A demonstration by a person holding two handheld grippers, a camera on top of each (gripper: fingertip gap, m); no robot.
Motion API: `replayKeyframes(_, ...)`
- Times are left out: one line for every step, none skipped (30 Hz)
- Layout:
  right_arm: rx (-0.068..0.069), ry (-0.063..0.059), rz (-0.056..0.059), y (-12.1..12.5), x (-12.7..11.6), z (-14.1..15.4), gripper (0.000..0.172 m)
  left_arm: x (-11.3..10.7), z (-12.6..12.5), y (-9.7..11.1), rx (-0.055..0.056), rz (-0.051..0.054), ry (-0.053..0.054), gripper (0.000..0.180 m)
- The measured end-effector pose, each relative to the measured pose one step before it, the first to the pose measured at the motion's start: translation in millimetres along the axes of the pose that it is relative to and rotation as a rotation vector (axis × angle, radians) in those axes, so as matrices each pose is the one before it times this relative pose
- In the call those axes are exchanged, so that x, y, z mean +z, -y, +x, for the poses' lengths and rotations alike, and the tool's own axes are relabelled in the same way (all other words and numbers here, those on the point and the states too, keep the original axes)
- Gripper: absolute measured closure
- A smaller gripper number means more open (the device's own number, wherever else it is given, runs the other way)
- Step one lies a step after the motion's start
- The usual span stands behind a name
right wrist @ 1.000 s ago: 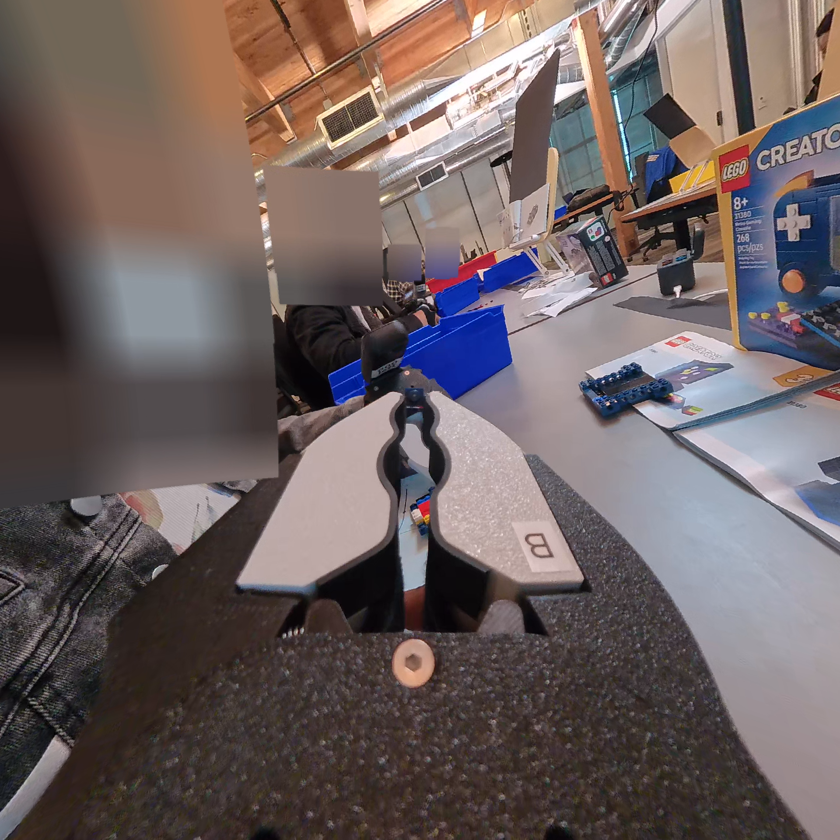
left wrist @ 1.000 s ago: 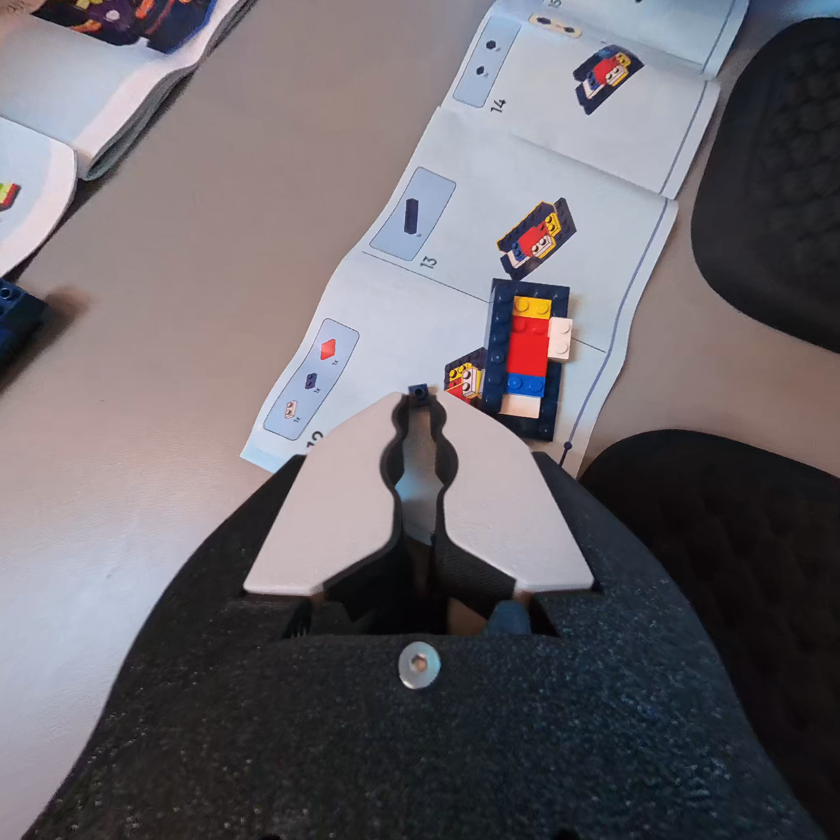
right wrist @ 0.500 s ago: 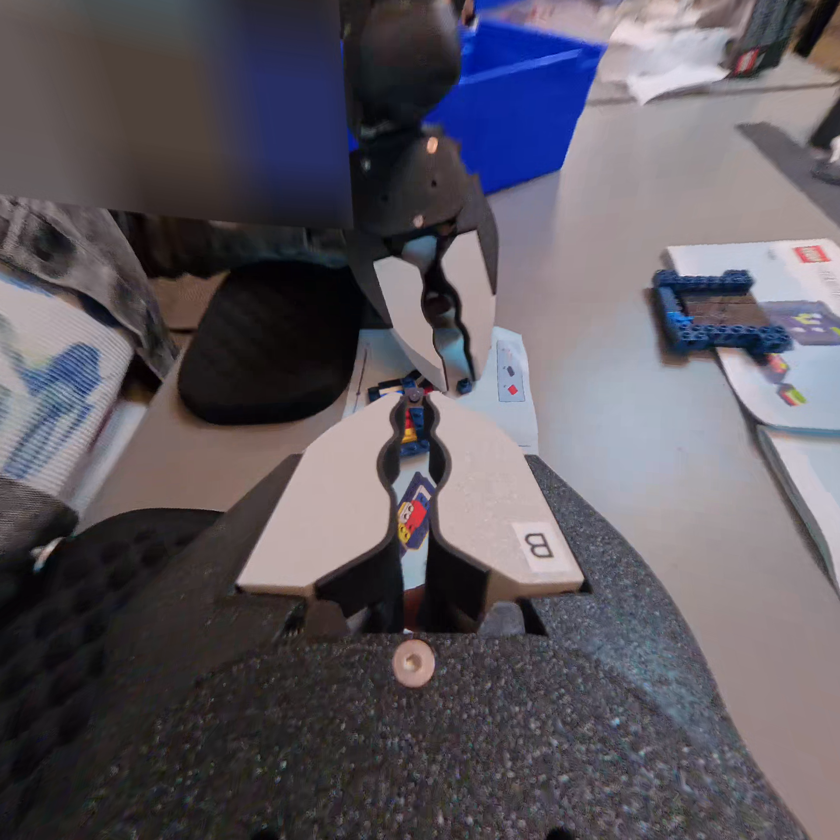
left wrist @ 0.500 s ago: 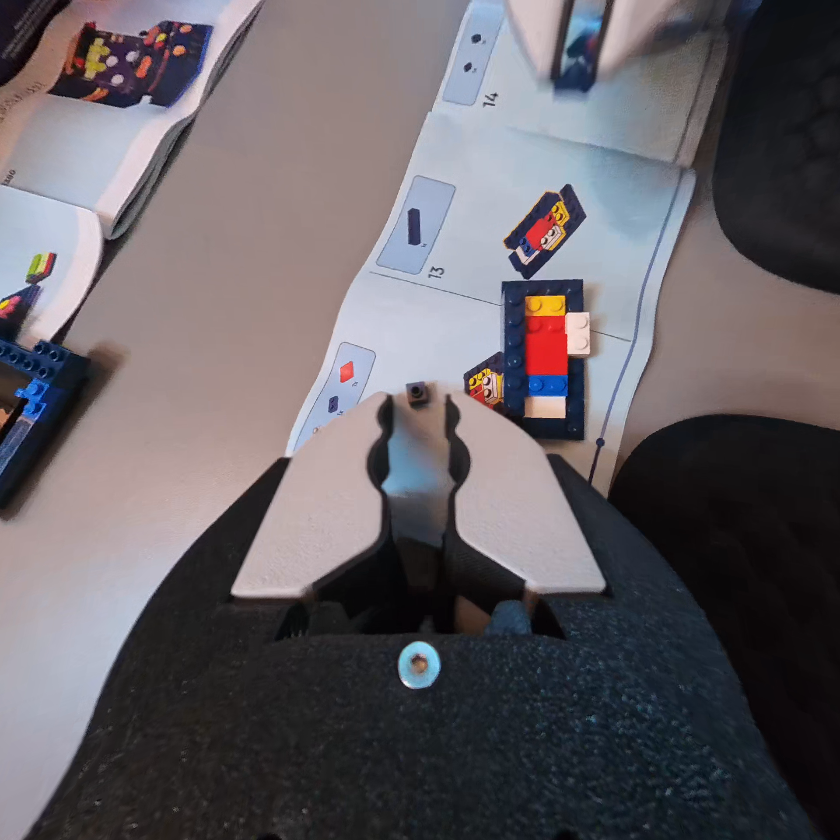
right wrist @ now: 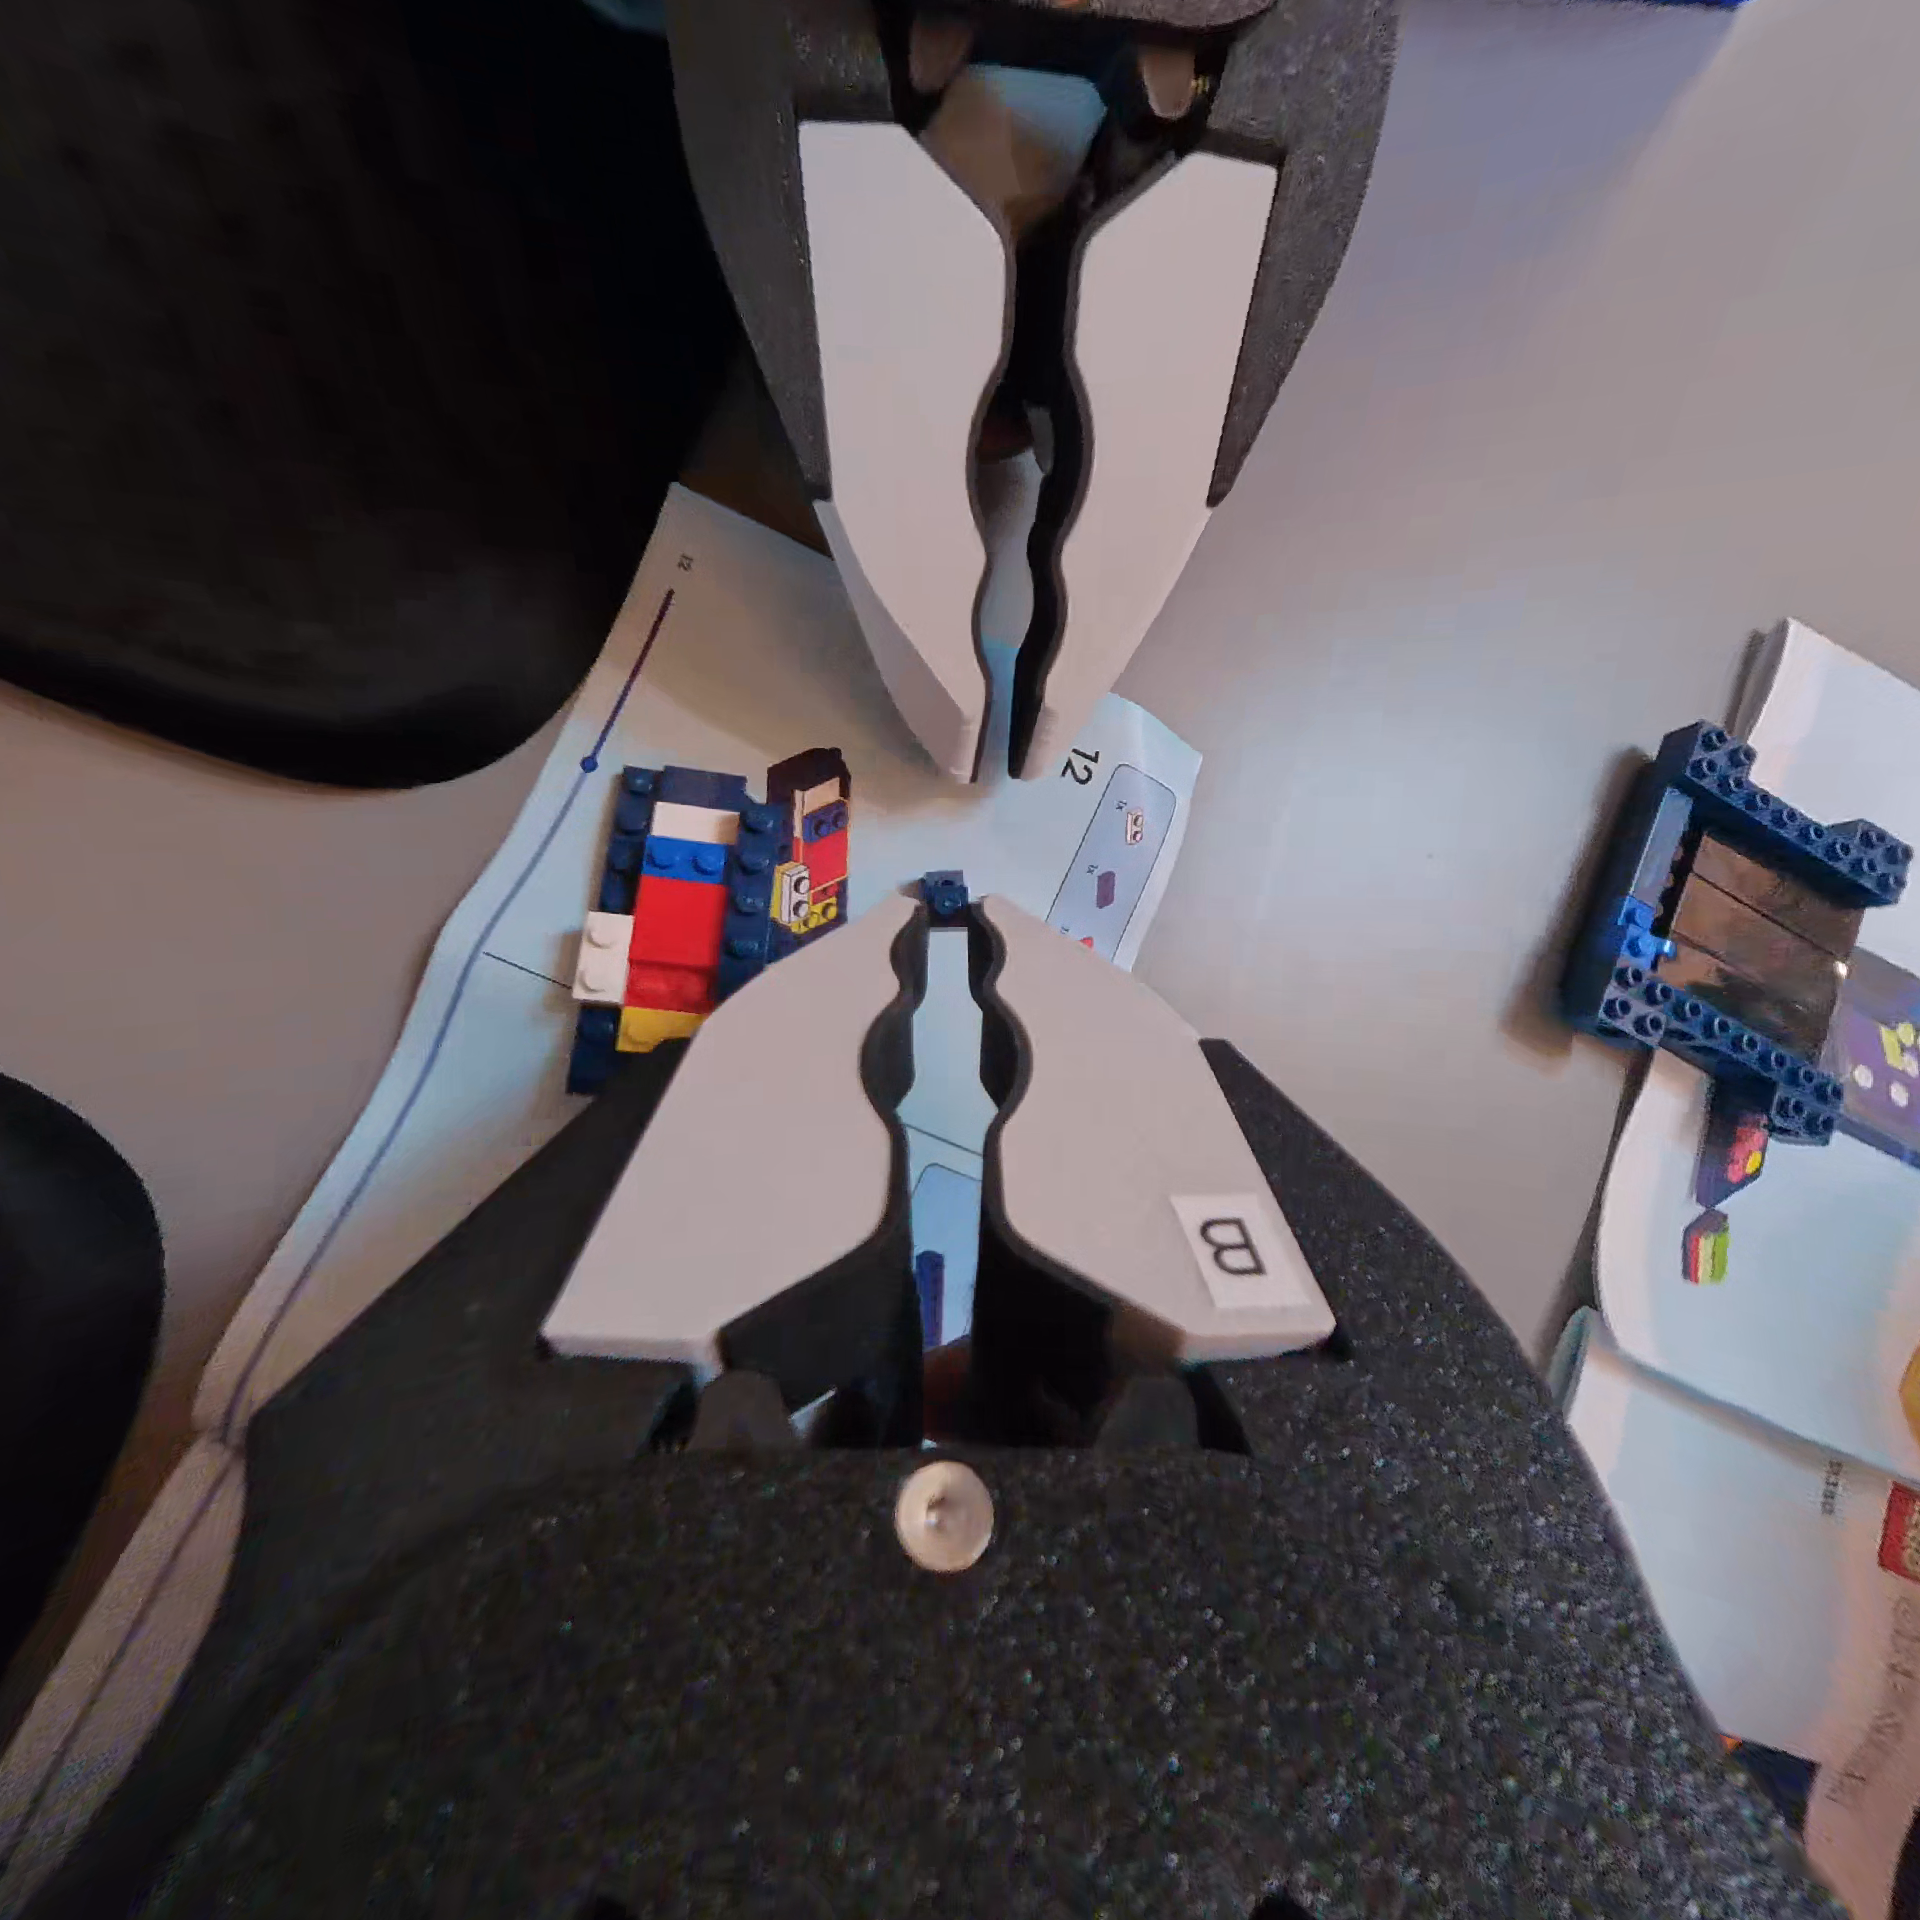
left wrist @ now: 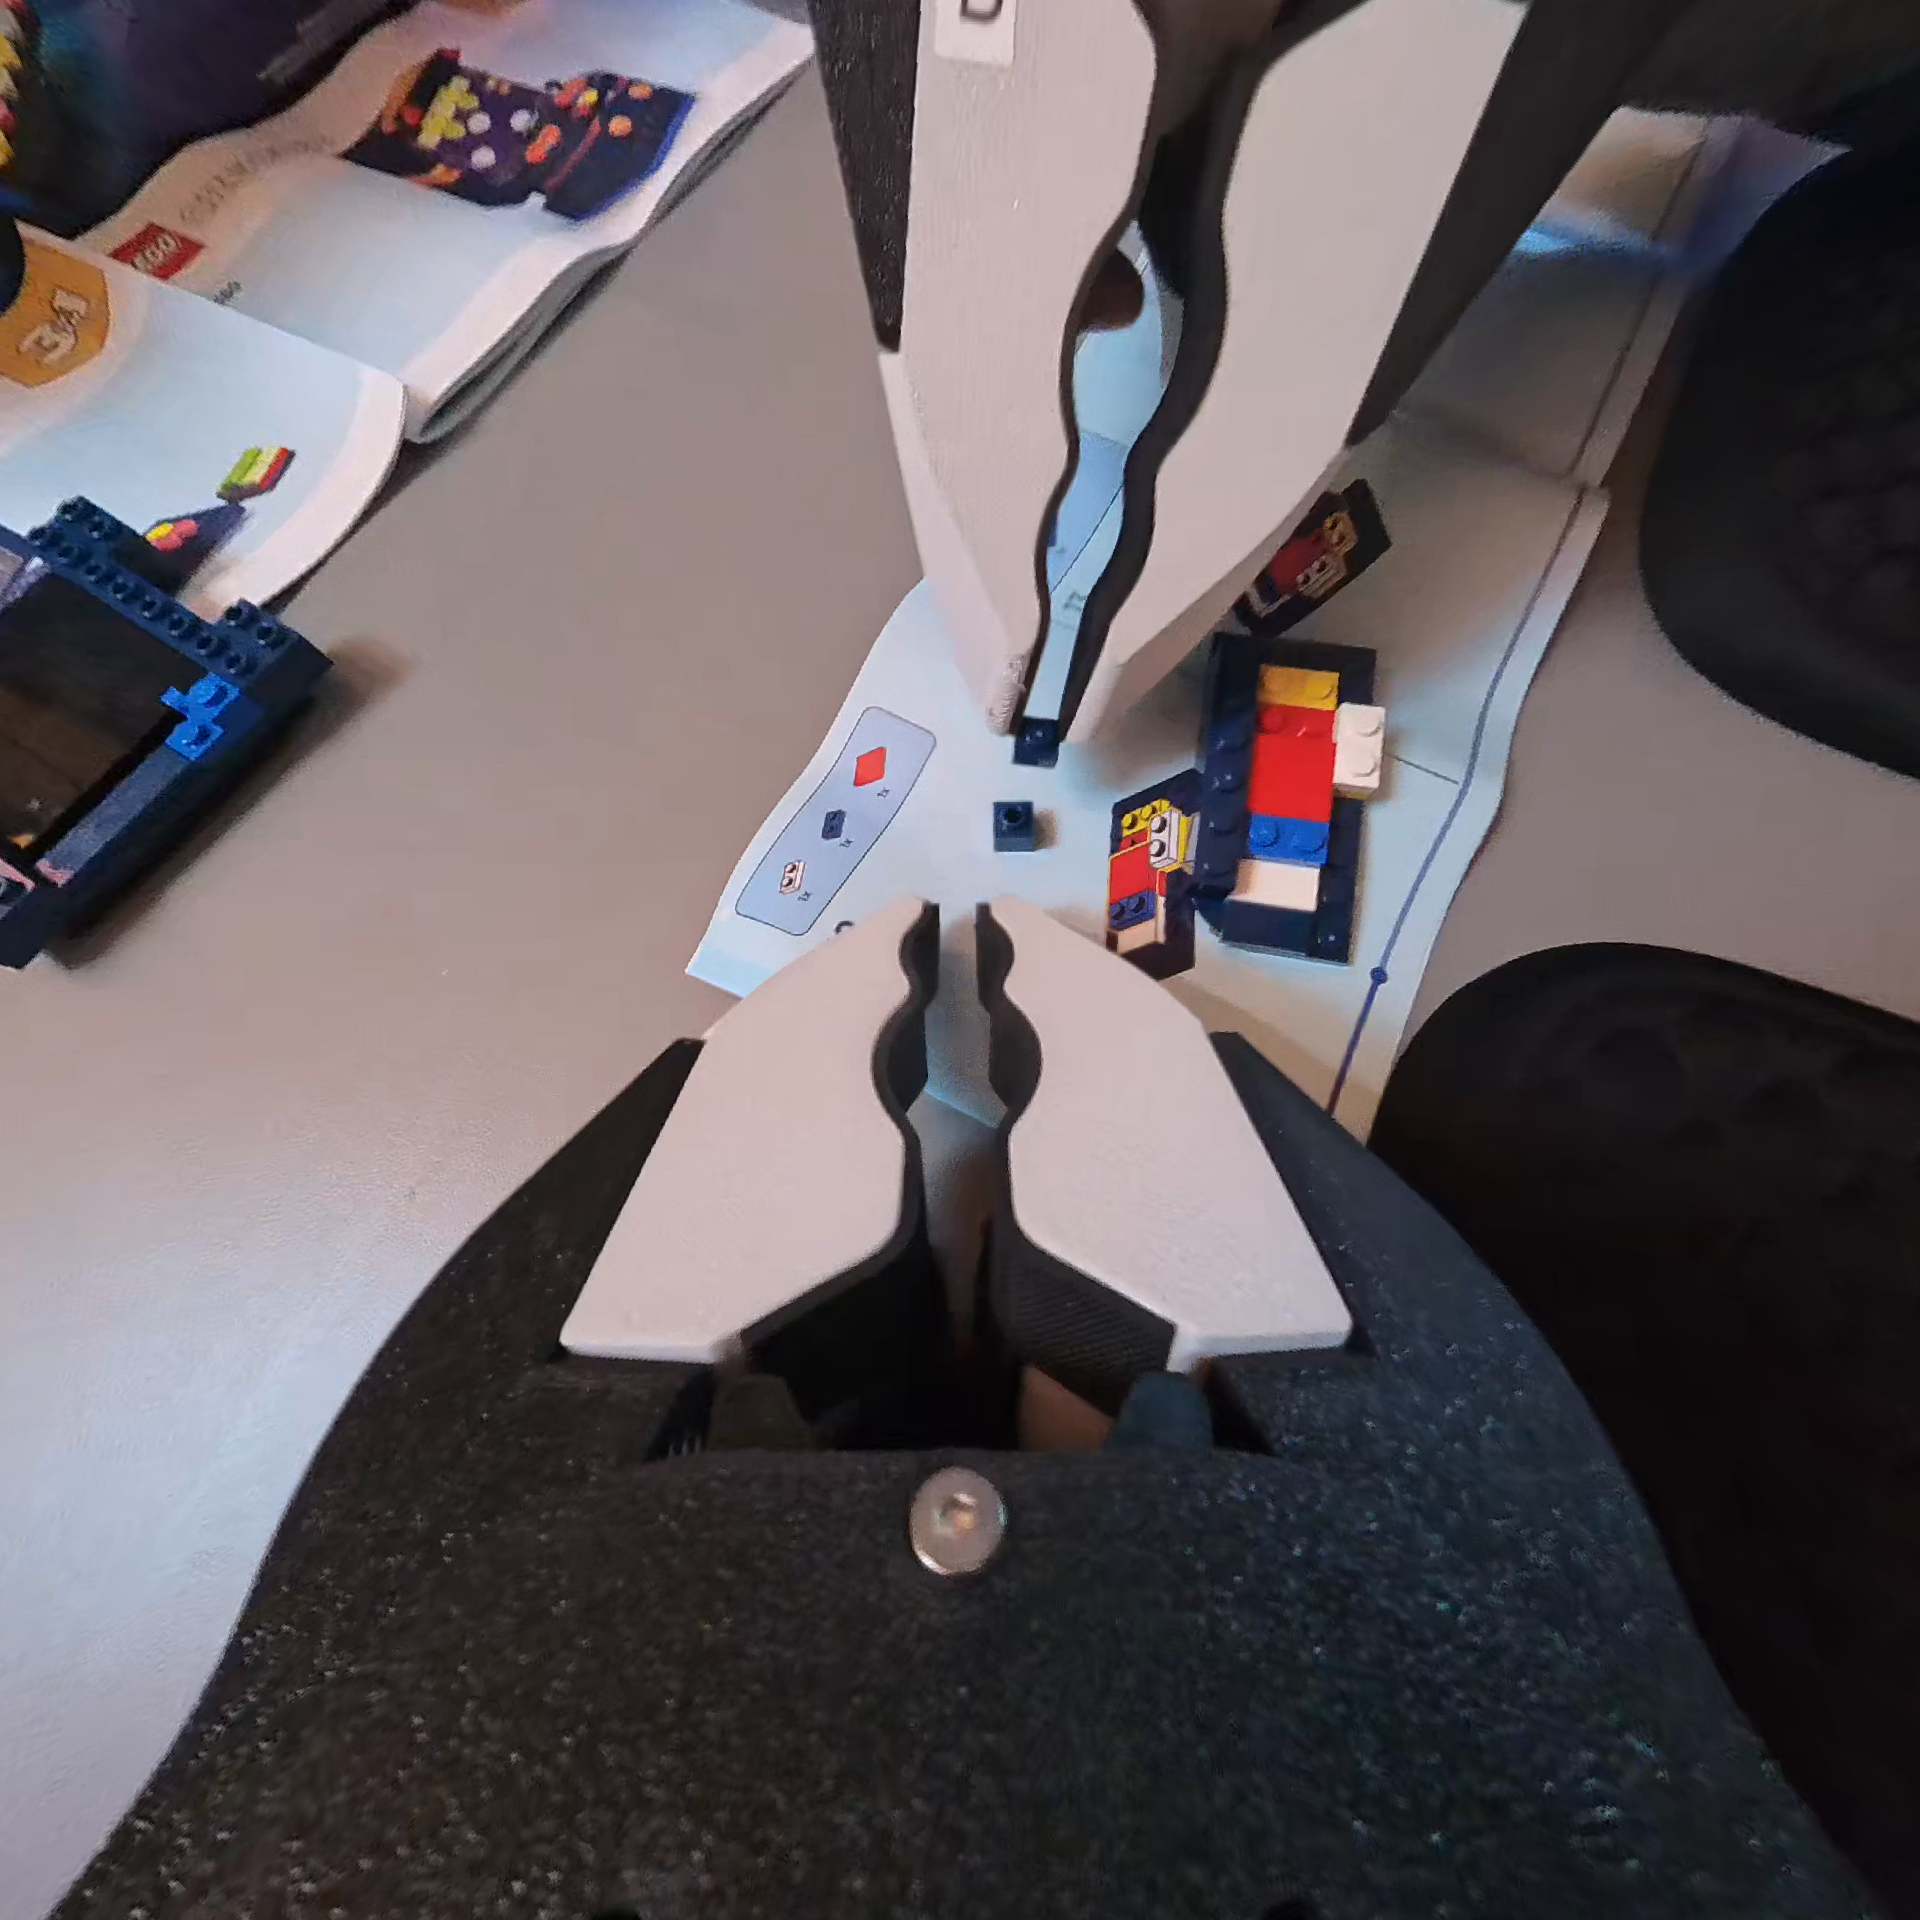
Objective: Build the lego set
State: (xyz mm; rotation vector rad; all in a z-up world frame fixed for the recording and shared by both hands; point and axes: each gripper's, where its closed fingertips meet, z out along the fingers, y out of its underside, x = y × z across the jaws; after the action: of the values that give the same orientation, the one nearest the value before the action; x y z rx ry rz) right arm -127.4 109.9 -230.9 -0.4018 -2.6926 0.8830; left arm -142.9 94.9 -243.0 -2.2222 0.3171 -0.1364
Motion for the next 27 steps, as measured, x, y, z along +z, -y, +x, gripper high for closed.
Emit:
replayKeyframes(-0.0046, 0.0099, -0.0034, 0.30, 0.71, -1.02, 0.164, 0.84, 0.08, -1.56, -0.0014, -0.0113, 0.0000, 0.175)
replayKeyframes(-0.0038, 0.0088, -0.0027, 0.37, 0.32, -1.08, 0.165, 0.79, 0.05, -2.02, -0.0023, -0.0139, -0.0018, 0.176)
replayKeyframes(-0.0061, 0.0055, -0.0058, -0.06, 0.43, -0.60, 0.165, 0.84, 0.19, -2.93, -0.0029, -0.0188, -0.0020, 0.176)
replayKeyframes(-0.0059, 0.0032, -0.0102, -1.04, 0.67, 0.23, 0.165, 0.94, 0.21, -2.46, -0.0014, -0.0174, -0.0017, 0.176)
replayKeyframes(-0.0033, 0.0051, -0.0106, -1.16, 0.87, 0.59, 0.165, 0.18, 0.11, -0.17, 0.0011, -0.0009, -0.0002, 0.176)
replayKeyframes(-0.0021, 0.0096, -0.0043, -0.69, 0.77, 0.38, 0.164, 0.04, 0.10, -0.13, -0.0002, -0.0004, -0.0006, 0.176)
replayKeyframes(-0.0023, 0.0101, 0.0041, 0.37, 0.65, 0.68, 0.164, -0.02, -0.04, -0.03, -0.0020, -0.0002, -0.0017, 0.176)
replayKeyframes(-0.0027, 0.0106, 0.0086, 0.88, 0.55, 0.78, 0.165, 0.01, 0.05, 0.01, -0.0022, 0.0000, -0.0016, 0.176)
replayKeyframes(-0.0034, 0.0127, 0.0078, 1.00, 0.52, 0.60, 0.165, 0.03, -0.06, 0.02, -0.0009, 0.0000, -0.0007, 0.176)
replayKeyframes(-0.0041, 0.0118, 0.0054, 0.97, 0.49, 0.46, 0.165, -0.05, 0.08, -0.04, 0.0003, 0.0000, 0.0002, 0.176)
replayKeyframes(-0.0026, 0.0089, 0.0014, 0.62, 0.43, 0.65, 0.165, 0.11, 0.04, -0.04, 0.0014, 0.0000, 0.0004, 0.176)
replayKeyframes(-0.0002, 0.0090, -0.0024, 0.16, 0.42, 0.40, 0.165, -0.01, 0.09, 0.00, 0.0018, 0.0001, 0.0008, 0.176)
replayKeyframes(0.0002, 0.0112, -0.0014, 0.33, 0.45, -0.24, 0.165, 0.04, 0.08, 0.04, 0.0011, 0.0000, 0.0002, 0.176)
replayKeyframes(0.0015, 0.0107, 0.0001, 0.42, 0.55, -0.54, 0.165, -0.02, 0.04, -0.02, -0.0008, 0.0000, -0.0006, 0.176)
replayKeyframes(0.0046, 0.0093, -0.0028, -0.08, 0.76, -0.45, 0.165, 0.03, 0.00, 0.02, -0.0012, 0.0000, -0.0010, 0.176)
replayKeyframes(0.0084, 0.0062, -0.0071, -0.72, 0.74, -0.37, 0.165, -0.07, -0.05, -0.06, 0.0005, 0.0000, 0.0003, 0.176)
replayKeyframes(0.0105, 0.0019, -0.0066, -0.92, 0.71, 0.21, 0.165, 0.07, 0.03, 0.06, 0.0014, 0.0001, 0.0012, 0.176)
replayKeyframes(0.0098, 0.0009, 0.0003, -0.24, 0.41, 0.30, 0.165, -0.03, -0.02, -0.02, 0.0013, 0.0001, 0.0011, 0.176)
replayKeyframes(0.0080, 0.0024, 0.0058, 0.38, 0.09, -0.01, 0.165, -0.05, 0.04, -0.04, 0.0005, 0.0000, 0.0003, 0.176)
replayKeyframes(0.0069, 0.0019, 0.0036, 0.05, 0.01, 0.12, 0.165, -0.02, -0.01, -0.02, -0.0006, 0.0000, -0.0003, 0.176)
replayKeyframes(0.0060, -0.0001, -0.0020, -0.46, 0.01, 0.42, 0.165, 0.09, -0.03, -0.06, -0.0011, -0.0001, -0.0009, 0.176)
replayKeyframes(0.0044, 0.0005, -0.0043, -0.67, 0.02, 0.31, 0.165, -0.02, -0.06, -0.02, -0.0002, 0.0000, -0.0002, 0.176)
replayKeyframes(0.0015, 0.0034, -0.0016, -0.19, 0.04, -0.17, 0.165, 0.02, -0.02, 0.02, 0.0007, 0.0000, 0.0005, 0.176)
replayKeyframes(-0.0012, 0.0047, 0.0010, 0.16, 0.09, -0.42, 0.165, 0.02, 0.04, 0.02, 0.0003, 0.0000, 0.0003, 0.176)
replayKeyframes(-0.0017, 0.0027, 0.0004, 0.11, 0.32, -0.20, 0.165, -0.02, -0.01, -0.02, -0.0005, 0.0000, -0.0004, 0.176)
replayKeyframes(-0.0013, 0.0010, -0.0026, -0.40, 0.52, 0.15, 0.165, -0.02, 0.04, -0.02, -0.0007, 0.0000, -0.0006, 0.176)
replayKeyframes(-0.0016, -0.0005, -0.0042, -0.56, 0.68, 0.30, 0.165, -0.02, -0.06, -0.02, -0.0002, 0.0000, -0.0002, 0.176)
